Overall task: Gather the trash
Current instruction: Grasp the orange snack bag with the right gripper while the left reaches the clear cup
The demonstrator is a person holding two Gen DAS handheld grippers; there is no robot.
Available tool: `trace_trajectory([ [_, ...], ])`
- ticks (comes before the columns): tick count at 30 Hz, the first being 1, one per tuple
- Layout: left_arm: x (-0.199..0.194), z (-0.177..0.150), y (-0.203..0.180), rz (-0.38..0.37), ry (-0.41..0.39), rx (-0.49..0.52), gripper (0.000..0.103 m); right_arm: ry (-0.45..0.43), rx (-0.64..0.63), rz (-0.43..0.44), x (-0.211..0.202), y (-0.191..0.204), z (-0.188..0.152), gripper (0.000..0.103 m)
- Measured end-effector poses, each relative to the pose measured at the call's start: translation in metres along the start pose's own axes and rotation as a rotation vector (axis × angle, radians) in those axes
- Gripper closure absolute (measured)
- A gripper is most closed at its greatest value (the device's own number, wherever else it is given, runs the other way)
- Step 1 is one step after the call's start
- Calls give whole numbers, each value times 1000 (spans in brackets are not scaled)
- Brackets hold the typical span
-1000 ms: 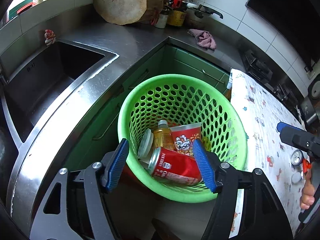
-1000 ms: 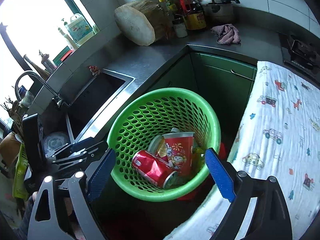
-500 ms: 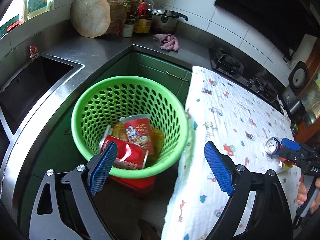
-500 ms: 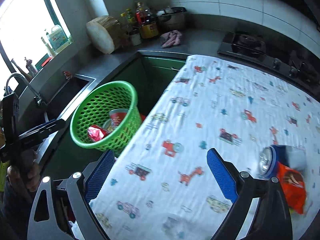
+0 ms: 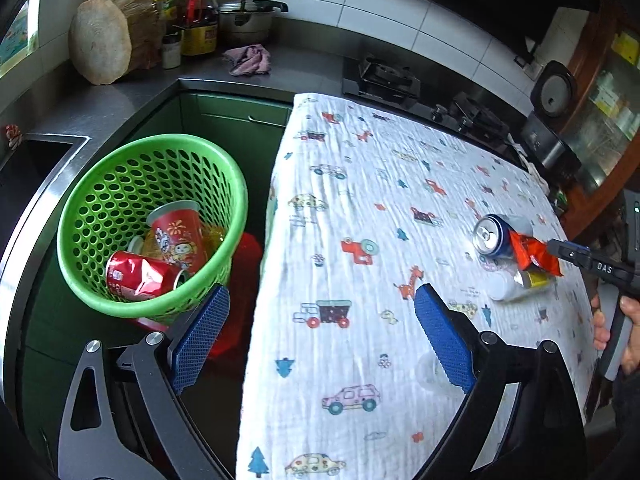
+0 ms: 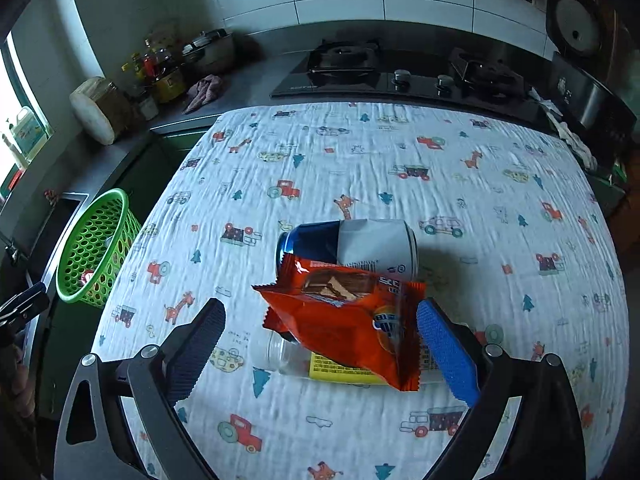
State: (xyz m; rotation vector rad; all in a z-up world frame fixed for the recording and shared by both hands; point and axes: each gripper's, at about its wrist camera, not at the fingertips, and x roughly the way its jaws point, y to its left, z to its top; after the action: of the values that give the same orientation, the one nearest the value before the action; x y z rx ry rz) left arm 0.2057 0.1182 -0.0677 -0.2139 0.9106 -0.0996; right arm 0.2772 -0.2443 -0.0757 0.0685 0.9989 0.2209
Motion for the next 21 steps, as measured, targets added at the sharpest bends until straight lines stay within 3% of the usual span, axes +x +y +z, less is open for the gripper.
trace_trajectory([
  [6, 12, -13, -34, -33, 51, 78, 9, 32, -12, 6, 19, -1, -7, 9],
  [17, 37, -42, -63, -110, 163, 133, 9, 41, -36, -50, 39, -1, -13, 10],
  [19, 41, -46, -66, -124, 175, 142, 10, 38, -32, -53, 39, -2, -14, 13],
  [21, 43, -50, -71, -132, 179, 157, 12, 32, -35, -59, 37, -3, -14, 23],
])
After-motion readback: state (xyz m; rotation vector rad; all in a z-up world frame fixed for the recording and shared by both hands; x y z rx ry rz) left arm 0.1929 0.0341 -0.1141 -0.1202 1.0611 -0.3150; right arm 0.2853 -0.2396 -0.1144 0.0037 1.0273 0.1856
